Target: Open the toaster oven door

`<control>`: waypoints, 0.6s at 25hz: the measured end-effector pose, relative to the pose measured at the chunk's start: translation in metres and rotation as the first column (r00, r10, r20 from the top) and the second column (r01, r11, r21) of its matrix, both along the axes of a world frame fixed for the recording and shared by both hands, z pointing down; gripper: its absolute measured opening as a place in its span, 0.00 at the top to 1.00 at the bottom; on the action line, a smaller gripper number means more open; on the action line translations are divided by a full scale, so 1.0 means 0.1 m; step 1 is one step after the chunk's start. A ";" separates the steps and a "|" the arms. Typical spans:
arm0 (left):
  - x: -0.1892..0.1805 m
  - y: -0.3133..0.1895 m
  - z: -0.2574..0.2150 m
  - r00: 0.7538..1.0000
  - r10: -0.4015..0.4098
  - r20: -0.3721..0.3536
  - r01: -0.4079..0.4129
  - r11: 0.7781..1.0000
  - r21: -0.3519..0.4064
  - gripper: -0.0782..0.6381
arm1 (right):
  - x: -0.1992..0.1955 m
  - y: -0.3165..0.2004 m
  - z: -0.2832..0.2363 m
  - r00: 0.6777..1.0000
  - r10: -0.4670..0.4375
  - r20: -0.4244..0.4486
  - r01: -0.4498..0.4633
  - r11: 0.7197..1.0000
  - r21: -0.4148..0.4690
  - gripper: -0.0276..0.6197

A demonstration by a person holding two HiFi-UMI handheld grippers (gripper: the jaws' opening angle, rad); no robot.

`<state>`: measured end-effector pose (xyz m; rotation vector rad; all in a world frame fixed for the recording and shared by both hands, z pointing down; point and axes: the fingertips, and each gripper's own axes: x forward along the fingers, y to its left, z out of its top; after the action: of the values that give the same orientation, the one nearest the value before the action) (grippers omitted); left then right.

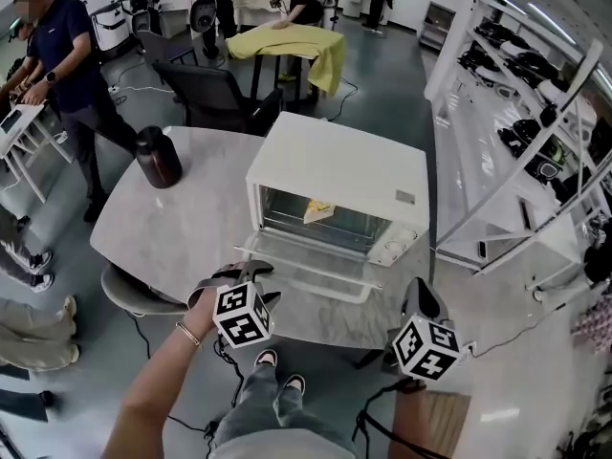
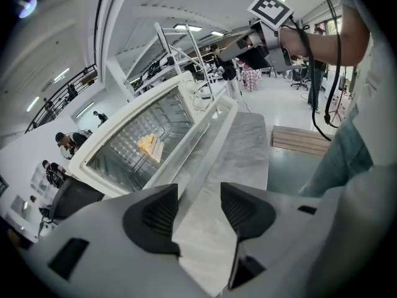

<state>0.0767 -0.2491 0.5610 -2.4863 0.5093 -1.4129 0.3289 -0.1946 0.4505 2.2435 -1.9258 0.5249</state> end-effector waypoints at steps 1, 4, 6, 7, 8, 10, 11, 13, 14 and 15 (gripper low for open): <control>-0.01 0.02 0.03 1.000 -0.004 -0.003 0.004 1.000 -0.005 0.59 | 0.00 0.00 0.01 1.000 -0.002 -0.001 0.002 1.000 -0.003 0.95; -0.03 0.09 0.12 1.000 -0.020 -0.015 0.020 1.000 -0.024 0.59 | -0.01 0.00 0.06 1.000 -0.006 -0.004 0.006 1.000 -0.013 0.95; -0.04 0.13 0.19 0.999 -0.035 -0.027 0.034 0.999 -0.036 0.59 | -0.03 -0.01 0.10 1.000 -0.010 -0.003 0.010 1.000 -0.021 0.95; -0.05 0.15 0.22 0.998 -0.044 -0.034 0.042 0.998 -0.041 0.59 | -0.04 -0.01 0.12 1.000 -0.012 -0.003 0.012 1.000 -0.025 0.95; -0.06 0.17 0.24 0.998 -0.052 -0.041 0.050 0.998 -0.046 0.59 | -0.05 -0.01 0.14 1.000 -0.014 -0.002 0.014 0.999 -0.028 0.95; -0.07 0.21 0.30 0.996 -0.071 -0.057 0.068 0.996 -0.054 0.59 | -0.07 -0.01 0.18 1.000 -0.018 -0.002 0.018 0.999 -0.036 0.95; -0.08 0.23 0.32 0.994 -0.082 -0.066 0.078 0.995 -0.058 0.59 | -0.08 -0.02 0.20 1.000 -0.020 -0.002 0.020 0.999 -0.039 0.95; -0.09 0.26 0.37 0.991 -0.104 -0.085 0.098 0.993 -0.067 0.59 | -0.10 -0.01 0.25 1.000 -0.022 -0.001 0.022 0.999 -0.048 0.95; -0.10 0.28 0.39 0.989 -0.115 -0.094 0.108 0.992 -0.072 0.59 | -0.10 -0.01 0.27 1.000 -0.022 0.000 0.022 0.998 -0.052 0.95; -0.11 0.29 0.41 0.987 -0.125 -0.102 0.117 0.990 -0.078 0.59 | -0.11 0.00 0.29 1.000 -0.021 0.001 0.021 0.998 -0.057 0.95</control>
<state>0.0655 -0.2198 0.6016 -2.6394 0.6528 -1.3689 0.3183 -0.1951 0.4794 2.1861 -1.9074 0.5703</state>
